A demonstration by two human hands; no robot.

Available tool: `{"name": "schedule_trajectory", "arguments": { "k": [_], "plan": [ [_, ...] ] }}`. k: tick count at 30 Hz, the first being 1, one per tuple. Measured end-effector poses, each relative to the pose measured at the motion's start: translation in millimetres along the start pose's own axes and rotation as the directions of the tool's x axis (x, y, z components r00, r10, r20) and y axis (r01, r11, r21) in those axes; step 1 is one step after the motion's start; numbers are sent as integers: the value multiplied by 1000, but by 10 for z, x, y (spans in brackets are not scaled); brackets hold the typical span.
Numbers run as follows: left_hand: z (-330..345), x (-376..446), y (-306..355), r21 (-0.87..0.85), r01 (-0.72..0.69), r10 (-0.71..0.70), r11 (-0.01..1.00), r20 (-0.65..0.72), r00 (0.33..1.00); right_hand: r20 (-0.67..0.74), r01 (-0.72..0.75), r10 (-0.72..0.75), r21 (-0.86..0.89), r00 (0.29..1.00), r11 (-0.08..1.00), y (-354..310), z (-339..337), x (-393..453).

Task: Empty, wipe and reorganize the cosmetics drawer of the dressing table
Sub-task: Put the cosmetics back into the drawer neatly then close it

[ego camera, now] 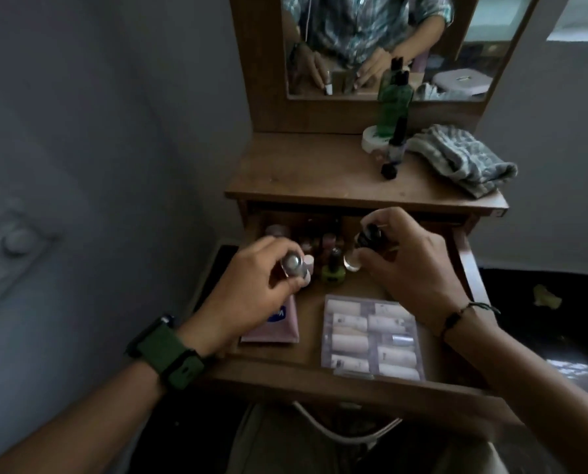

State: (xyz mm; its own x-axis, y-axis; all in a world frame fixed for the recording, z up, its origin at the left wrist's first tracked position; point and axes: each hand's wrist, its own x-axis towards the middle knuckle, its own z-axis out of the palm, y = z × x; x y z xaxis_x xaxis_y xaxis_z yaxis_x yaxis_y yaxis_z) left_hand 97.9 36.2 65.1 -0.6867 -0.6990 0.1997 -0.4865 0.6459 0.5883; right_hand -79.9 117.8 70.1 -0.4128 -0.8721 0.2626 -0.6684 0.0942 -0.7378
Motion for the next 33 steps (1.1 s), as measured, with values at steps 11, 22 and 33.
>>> {"name": "schedule_trajectory", "arguments": {
  "k": [11,22,33],
  "plan": [
    [354,3,-141,181,135,-156,974,111,982,237,122,-74,-196,969,973,70,483,-105],
    [476,-18,-132,202,125,-166,971,202,965,370,255,-129,-315,920,914,54,648,-36],
    [503,-24,-158,217,121,-171,969,226,959,419,231,-94,-289,903,929,115,700,-44]
  ]
}}
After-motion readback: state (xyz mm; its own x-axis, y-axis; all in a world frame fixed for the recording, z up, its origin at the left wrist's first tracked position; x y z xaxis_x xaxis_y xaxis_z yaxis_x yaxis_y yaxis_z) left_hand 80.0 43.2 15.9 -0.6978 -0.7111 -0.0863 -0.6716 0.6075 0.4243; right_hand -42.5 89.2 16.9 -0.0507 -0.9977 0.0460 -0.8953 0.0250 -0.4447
